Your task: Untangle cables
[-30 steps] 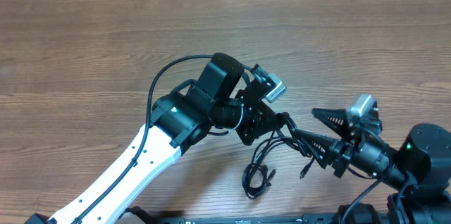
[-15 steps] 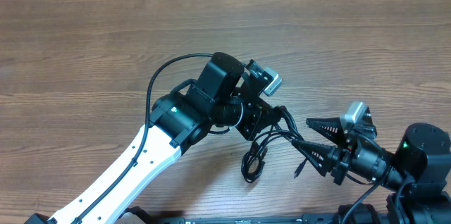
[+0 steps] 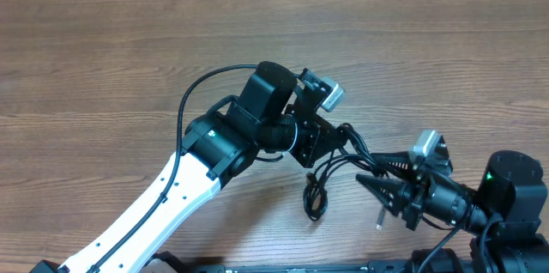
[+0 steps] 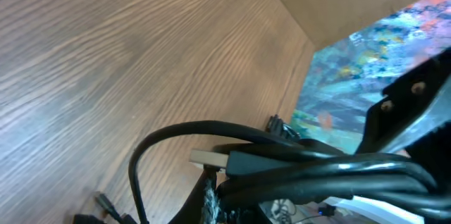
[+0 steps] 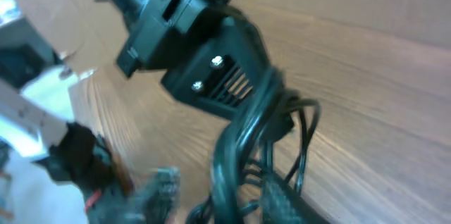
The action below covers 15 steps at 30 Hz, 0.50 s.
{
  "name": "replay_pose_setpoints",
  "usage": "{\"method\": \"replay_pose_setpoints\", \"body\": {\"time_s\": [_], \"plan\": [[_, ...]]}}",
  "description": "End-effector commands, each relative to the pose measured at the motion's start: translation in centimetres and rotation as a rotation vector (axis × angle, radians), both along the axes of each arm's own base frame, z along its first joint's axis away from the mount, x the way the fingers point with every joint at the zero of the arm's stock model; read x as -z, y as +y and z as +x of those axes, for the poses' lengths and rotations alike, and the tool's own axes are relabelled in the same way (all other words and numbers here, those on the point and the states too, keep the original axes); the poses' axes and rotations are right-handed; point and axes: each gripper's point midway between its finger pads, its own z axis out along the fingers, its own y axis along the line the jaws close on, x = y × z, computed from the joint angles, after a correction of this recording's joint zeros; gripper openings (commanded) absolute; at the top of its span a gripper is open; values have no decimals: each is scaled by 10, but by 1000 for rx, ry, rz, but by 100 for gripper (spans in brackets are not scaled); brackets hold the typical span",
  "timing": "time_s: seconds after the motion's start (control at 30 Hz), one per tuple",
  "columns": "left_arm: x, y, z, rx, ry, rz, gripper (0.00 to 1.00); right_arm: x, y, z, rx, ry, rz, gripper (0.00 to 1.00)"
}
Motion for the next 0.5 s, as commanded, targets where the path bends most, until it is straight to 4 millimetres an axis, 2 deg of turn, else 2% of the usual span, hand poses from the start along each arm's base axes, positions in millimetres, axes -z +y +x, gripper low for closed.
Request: {"method": "replay_pose_setpoints", "body": {"time_s": [0.0,0.03,0.07,0.23,0.37,0.47], "plan": [[-12,-5,-12,52,38,-53,4,-5,-3,4,19,-42,-25,17],[-12,-5,-13,58,41,-57,4,-5,-3,4,20,-44,-25,7],[-13,-6,-14,63,43,-60,4,-6,-3,4,19,-48,-25,4],[-10,-3,-12,89,-18,-45,4,-7,-3,4,28,-17,-1,4],[6,14,11,-33,-36,52,4,-12,4,-4,-25,-2,41,4],[20,36,34,-153,-51,143,4,-16,9,-12,-77,-3,70,4]]}}
